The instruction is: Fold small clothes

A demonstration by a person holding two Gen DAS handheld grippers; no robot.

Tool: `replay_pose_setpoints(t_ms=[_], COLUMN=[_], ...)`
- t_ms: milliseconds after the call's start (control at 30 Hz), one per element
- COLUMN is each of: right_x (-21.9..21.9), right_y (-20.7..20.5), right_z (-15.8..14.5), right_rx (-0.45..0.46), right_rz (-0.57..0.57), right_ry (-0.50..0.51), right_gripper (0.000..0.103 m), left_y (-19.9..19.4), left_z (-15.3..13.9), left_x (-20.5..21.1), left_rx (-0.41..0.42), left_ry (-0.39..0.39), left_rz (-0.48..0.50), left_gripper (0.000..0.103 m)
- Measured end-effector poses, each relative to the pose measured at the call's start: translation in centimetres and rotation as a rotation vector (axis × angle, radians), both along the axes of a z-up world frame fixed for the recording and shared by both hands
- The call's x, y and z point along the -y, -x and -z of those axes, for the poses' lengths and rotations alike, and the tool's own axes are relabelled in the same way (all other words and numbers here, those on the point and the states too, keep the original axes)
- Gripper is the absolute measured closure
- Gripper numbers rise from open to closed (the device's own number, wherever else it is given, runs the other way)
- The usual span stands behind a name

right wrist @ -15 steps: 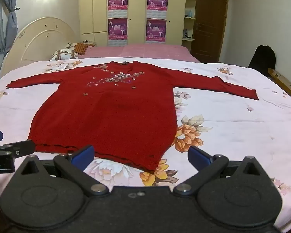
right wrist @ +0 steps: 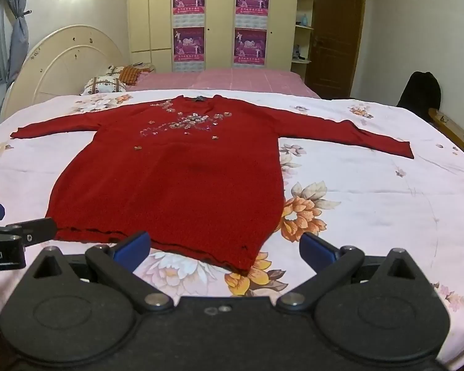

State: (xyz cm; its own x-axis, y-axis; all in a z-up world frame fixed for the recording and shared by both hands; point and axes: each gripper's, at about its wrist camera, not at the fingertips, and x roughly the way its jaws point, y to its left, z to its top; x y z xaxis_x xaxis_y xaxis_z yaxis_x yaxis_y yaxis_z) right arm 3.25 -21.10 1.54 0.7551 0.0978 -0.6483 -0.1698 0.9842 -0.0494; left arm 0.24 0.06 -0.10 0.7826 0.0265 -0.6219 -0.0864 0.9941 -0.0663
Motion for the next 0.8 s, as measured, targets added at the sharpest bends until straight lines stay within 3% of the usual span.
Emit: replay_pose_setpoints(t_ms=[800], right_x=[0.3], right_y=[-0.23], right_z=[-0.5], right_rx=[-0.004], right_rz=[-0.014], right_ry=[0.002], right_gripper=[0.001], left_y=[-0.12], left_z=[0.21], left_x=[-0.03], left_rx=[-0.002], left_ry=[-0.003], left_rz=[0.003], left_gripper=[0.0])
